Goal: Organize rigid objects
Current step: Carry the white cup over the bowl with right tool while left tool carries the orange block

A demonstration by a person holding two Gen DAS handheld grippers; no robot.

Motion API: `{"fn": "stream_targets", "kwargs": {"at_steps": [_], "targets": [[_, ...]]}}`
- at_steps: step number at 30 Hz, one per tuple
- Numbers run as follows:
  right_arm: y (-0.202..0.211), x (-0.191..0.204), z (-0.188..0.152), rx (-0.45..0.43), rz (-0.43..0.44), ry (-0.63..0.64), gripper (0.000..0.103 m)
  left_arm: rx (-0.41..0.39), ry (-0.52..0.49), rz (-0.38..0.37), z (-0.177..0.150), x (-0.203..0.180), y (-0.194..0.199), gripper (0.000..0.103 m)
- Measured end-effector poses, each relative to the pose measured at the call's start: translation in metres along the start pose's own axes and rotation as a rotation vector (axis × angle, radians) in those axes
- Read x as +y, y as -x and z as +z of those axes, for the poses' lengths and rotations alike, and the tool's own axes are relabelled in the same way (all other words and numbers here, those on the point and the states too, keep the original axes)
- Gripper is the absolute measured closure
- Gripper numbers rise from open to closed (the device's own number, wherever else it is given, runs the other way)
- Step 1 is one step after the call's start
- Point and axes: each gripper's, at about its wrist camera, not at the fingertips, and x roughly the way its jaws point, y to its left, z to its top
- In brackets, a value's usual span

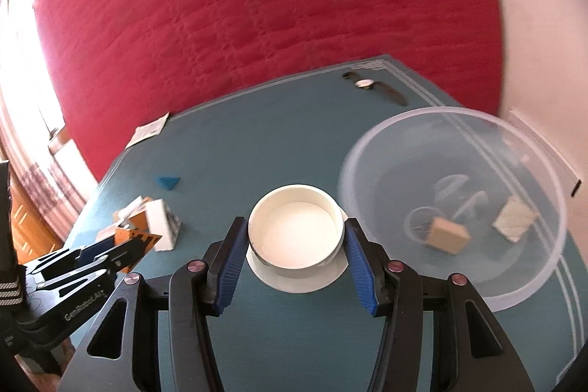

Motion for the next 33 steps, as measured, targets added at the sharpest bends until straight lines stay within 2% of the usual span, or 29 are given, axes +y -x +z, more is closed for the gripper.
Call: {"fn": "stream_targets", "kwargs": {"at_steps": [15, 33], "targets": [[0.007, -0.065, 0.014, -0.029, -0.143, -0.08, 0.049, -0.013, -0.091, -0.034, 0.017, -0.046, -0.007, 0.072], [0.003, -0.097, 0.012, -0.018, -0.208, -0.121, 0.049, -0.023, -0.171, -0.071, 0.031, -0.093, -0.016, 0.072]]}}
